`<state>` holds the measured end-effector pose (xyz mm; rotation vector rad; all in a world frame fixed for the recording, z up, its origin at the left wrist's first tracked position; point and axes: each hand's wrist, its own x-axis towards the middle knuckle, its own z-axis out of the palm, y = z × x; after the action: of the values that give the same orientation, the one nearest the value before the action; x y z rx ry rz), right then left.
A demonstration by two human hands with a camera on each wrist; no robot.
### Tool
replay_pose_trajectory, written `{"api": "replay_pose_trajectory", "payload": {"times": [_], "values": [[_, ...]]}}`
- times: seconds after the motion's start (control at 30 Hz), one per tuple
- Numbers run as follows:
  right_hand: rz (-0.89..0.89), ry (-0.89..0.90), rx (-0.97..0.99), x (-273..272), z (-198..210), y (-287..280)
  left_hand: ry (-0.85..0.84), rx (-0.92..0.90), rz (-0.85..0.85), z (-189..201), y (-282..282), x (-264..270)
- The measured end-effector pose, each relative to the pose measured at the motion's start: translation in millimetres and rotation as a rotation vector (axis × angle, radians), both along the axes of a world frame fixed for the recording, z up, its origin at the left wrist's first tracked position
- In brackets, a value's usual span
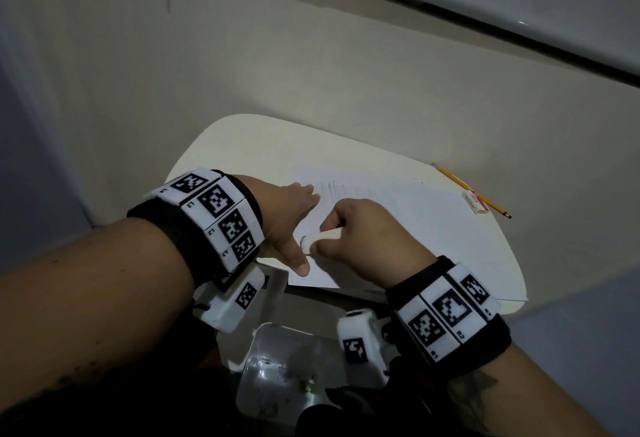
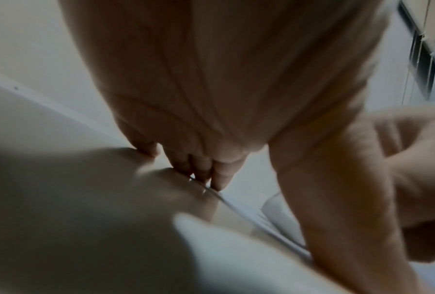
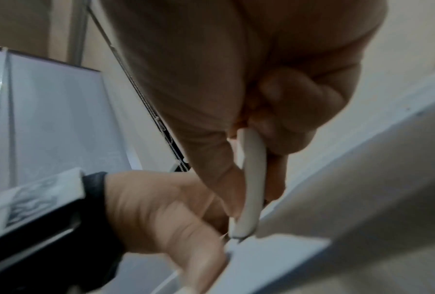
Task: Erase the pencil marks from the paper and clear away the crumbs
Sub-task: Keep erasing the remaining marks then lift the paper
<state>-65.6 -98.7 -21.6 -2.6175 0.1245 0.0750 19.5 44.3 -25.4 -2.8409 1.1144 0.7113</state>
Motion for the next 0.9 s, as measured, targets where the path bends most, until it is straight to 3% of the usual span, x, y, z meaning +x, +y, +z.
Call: {"api": "replay_pose_trajectory", "payload": {"times": [0.13,0.33,0.5,0.67,0.9], "values": [[-0.171,-0.047,-0.072,10,5,-22,0.006,0.015,-0.015,2,1,0],[0.021,0.007,-0.016,-1,3,7,0.003,0.008,-0.02,-1,0,1],[-0.173,-0.035,-0.12,7,10,-18,-0.006,0.006,-0.017,-1,0,3],[-0.032,0.02,0.017,4,7,8,-0.002,-0.001,-0.021,-3,-1,4],[-0.09,0.058,-0.184,12,24,-14,-0.004,0.007,-0.025,0,0,3]]}}
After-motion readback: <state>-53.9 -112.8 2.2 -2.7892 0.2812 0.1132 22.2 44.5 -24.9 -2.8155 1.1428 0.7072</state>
